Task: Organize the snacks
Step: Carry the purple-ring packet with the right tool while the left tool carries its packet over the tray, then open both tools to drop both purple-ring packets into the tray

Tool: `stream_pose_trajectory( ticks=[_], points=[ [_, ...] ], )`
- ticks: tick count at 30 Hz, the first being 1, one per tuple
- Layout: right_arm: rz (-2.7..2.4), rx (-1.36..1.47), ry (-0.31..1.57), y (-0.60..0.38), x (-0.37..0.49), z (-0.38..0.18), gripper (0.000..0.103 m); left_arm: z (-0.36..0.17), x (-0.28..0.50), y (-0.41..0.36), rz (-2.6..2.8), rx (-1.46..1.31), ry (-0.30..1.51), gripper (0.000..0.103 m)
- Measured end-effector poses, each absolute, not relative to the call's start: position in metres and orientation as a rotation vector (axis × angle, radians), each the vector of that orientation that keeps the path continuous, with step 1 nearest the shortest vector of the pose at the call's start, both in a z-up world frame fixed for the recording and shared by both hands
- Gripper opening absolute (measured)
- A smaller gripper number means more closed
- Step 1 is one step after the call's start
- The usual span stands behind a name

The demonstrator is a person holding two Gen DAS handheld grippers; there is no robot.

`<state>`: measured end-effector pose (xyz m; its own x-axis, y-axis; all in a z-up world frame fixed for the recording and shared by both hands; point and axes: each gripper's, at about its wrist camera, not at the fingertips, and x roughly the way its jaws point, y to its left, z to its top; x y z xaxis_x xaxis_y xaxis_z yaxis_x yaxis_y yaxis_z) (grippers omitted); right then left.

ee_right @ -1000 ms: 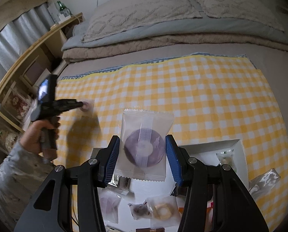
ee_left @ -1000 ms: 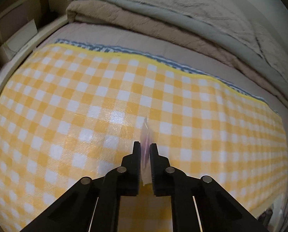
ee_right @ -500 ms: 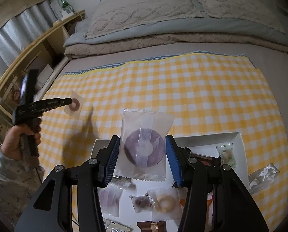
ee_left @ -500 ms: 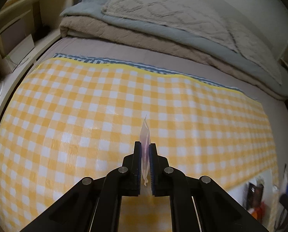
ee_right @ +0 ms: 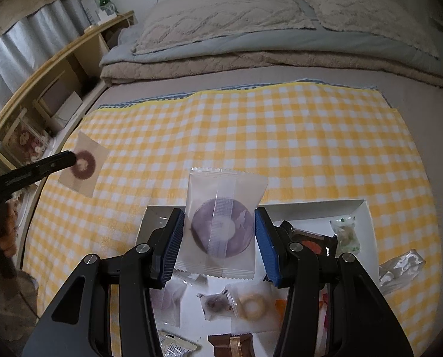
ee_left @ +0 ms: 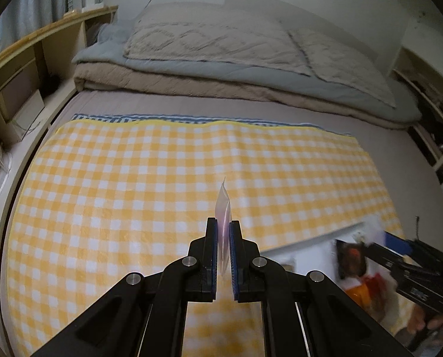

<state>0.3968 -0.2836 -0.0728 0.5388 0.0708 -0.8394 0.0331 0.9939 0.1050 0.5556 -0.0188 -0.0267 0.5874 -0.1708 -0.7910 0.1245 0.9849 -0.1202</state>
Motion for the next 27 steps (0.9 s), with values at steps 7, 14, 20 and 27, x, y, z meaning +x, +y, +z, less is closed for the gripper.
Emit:
stream_pose_trajectory(
  ticks=[7,14,20,27],
  points=[
    [0.021,0.091,1.003,-0.285,0.385,-0.072,0.049,-0.007,0.506,-0.045,-0.246,-0.062,0.908,0.007],
    [0.003,0.080,1.026,-0.290,0.379,-0.079,0.049,-0.015,0.479,-0.065,-0.332,-0.103,0.915,0.007],
    [0.015,0.069,1.074,-0.285,0.386,-0.101,0.049,-0.040,0.486,-0.058,-0.350,-0.184,0.946,0.007],
    [0.019,0.053,1.105,-0.280,0.398,-0.126,0.079,-0.053,0.502,-0.055,-0.356,-0.215,0.989,0.007]
  ],
)
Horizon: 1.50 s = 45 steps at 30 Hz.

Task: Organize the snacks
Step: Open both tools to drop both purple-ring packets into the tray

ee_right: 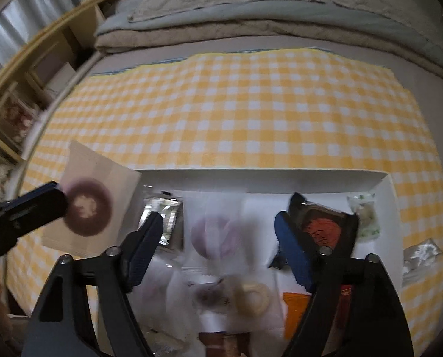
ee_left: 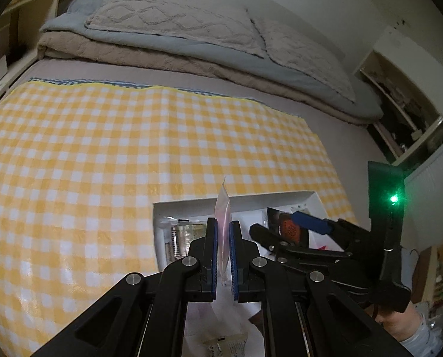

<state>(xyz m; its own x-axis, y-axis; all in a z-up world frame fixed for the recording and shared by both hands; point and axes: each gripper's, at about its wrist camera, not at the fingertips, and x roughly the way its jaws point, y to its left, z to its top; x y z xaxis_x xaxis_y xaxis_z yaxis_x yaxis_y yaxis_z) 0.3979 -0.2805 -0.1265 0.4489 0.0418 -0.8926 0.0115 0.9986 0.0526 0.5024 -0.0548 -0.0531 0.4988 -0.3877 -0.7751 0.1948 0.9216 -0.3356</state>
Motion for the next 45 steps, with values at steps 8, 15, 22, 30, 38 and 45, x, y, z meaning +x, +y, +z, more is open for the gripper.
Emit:
stream_pose_trajectory(
  ticks=[8,15,22,30,38,45],
  points=[
    [-0.083,0.101,1.066,-0.316,0.386,-0.101,0.080,-0.070,0.524,-0.091,-0.445,-0.235,1.013,0.007],
    [-0.161,0.171,1.018,-0.351,0.372,-0.081,0.080,-0.117,0.562,-0.124,-0.523,-0.279,1.100,0.007],
    [-0.185,0.189,1.043,-0.367,0.365,-0.088,0.080,-0.169,0.601,-0.137,-0.567,-0.341,1.217,0.008],
    [-0.164,0.173,1.069,-0.368,0.367,-0.095,0.080,-0.177,0.611,-0.127,-0.476,-0.157,1.206,0.015],
    [-0.138,0.128,1.082,-0.354,0.362,-0.096,0.080,-0.144,0.582,-0.121,-0.501,-0.074,1.131,0.048],
    [-0.138,0.096,1.048,-0.346,0.344,-0.077,0.083,-0.117,0.543,-0.117,-0.455,-0.033,1.085,0.078]
  ],
)
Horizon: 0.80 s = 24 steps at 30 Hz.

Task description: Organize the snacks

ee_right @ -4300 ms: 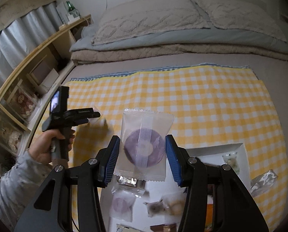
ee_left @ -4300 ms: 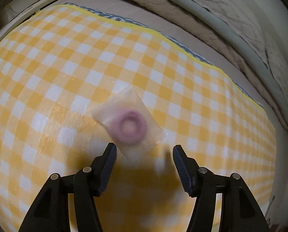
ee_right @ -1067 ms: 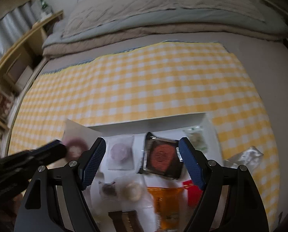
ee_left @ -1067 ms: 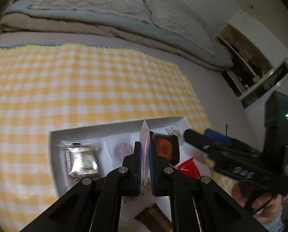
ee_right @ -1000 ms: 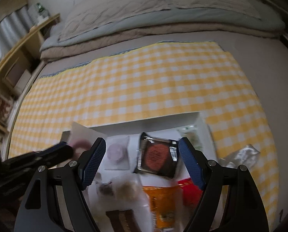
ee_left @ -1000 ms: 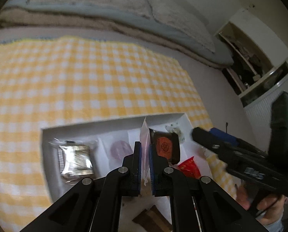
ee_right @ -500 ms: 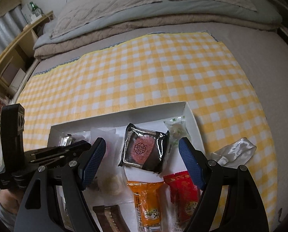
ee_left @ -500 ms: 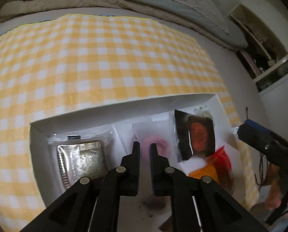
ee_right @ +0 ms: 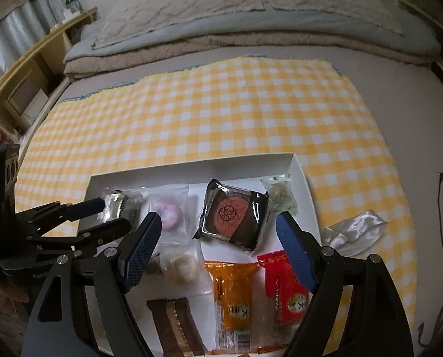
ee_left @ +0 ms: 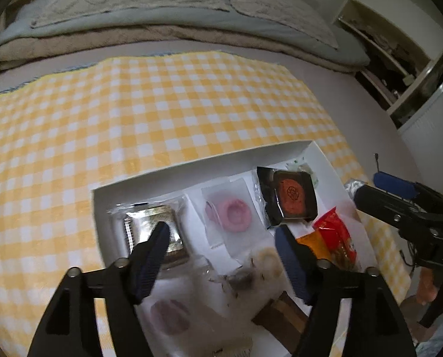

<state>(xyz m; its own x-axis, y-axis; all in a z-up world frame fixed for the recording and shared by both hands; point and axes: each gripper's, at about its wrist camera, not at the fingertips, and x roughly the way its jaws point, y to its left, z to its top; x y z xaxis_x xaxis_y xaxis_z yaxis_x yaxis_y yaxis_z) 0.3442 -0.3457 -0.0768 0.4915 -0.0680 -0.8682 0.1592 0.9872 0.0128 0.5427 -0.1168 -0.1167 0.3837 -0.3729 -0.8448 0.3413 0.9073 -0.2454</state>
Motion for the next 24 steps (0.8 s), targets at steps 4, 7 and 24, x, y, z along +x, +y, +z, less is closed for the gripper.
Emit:
stream_pose_trajectory(
  ticks=[4,7,24],
  points=[
    [-0.146,0.076,1.020,-0.341,0.331,-0.061,0.090,-0.099,0.521,-0.111,-0.438,-0.043,1.051,0.098],
    [-0.146,0.055,1.001,-0.336,0.322,-0.050,0.101,-0.084,0.504,-0.103,-0.423,-0.050,1.019,0.103],
    [-0.166,-0.029,0.824,-0.308,0.237,0.026,0.103,0.019,0.383,-0.055,-0.376,-0.096,0.852,0.103]
  ],
)
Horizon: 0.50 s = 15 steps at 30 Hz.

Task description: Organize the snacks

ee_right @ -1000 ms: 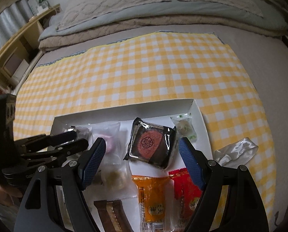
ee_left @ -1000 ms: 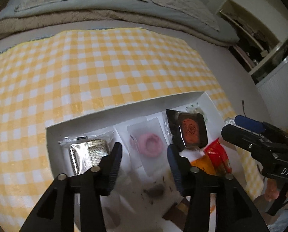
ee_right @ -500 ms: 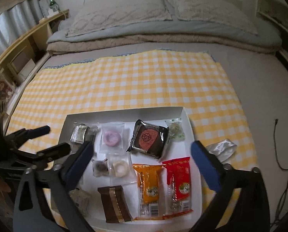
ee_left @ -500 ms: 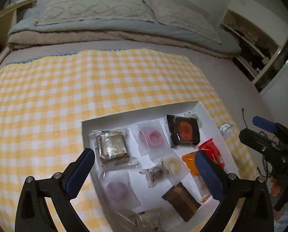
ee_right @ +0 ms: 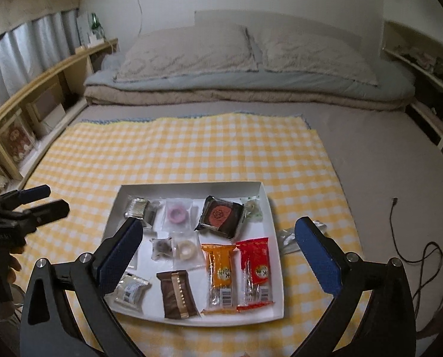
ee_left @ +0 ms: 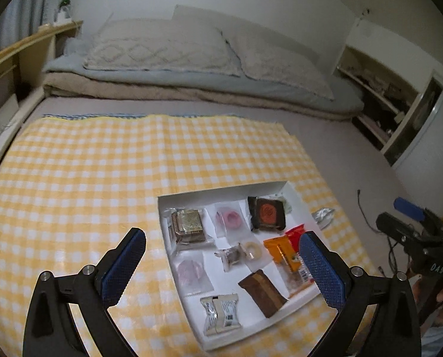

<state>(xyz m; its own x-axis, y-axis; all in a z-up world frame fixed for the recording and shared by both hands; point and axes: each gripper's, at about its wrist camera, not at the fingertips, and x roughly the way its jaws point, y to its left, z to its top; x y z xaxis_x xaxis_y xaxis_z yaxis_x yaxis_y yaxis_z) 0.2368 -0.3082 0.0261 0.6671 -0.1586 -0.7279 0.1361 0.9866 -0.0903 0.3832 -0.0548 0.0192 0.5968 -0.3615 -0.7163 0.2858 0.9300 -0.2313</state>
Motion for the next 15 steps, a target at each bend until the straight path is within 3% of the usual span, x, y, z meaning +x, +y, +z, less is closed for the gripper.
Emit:
stream_pose_trajectory(
  ticks=[7,15],
  points=[
    [-0.144,-0.055,0.725,-0.292,0.191,0.052,0.103,0.060,0.316,-0.035,-0.337,-0.064,0.722,0.103],
    [-0.122,-0.078,0.652,-0.273,0.143,0.056,0.103,0.060,0.237,-0.016,-0.307,-0.026,0.632,0.103]
  ],
)
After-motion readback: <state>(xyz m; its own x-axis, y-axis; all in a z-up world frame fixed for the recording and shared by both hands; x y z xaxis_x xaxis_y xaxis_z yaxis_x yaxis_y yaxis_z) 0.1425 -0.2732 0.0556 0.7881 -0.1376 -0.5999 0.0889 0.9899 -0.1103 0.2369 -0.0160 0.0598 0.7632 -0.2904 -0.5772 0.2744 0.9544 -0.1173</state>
